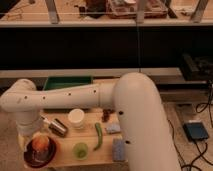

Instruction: Place apple in purple bowl

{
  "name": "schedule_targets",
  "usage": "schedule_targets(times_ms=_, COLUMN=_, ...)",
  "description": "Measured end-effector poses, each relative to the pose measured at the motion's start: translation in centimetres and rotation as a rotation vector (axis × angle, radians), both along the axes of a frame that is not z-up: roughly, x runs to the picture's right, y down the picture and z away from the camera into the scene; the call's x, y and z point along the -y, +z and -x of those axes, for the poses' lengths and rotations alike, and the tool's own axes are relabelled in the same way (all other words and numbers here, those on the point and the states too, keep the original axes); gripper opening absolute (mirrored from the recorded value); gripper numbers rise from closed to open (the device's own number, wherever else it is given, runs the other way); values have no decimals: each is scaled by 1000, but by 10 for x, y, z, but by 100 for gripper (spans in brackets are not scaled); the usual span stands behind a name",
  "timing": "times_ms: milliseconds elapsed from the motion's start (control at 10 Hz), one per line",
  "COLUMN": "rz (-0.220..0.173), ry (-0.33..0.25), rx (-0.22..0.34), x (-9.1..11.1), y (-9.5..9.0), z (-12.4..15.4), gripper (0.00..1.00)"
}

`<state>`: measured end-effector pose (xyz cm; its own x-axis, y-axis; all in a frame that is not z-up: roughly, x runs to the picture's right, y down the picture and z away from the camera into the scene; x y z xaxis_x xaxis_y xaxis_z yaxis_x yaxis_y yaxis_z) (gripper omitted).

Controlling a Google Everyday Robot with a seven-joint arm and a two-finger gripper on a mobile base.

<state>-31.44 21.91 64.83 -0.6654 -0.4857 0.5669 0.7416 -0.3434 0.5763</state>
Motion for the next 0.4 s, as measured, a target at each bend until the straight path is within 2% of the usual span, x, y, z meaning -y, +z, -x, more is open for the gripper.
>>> schedule_targets(times_ms=100, rz=4, ry=15, rx=-17, x=2, y=3, z=-1, gripper=80)
schedule_targets(times_ms=200, rz=8, ry=53, rx=-71, x=10, y=11, z=-5, gripper=80)
schedule_targets(times_ms=400, rz=20, ry=180, rx=-217, x=30, y=30, z=-25, gripper=80)
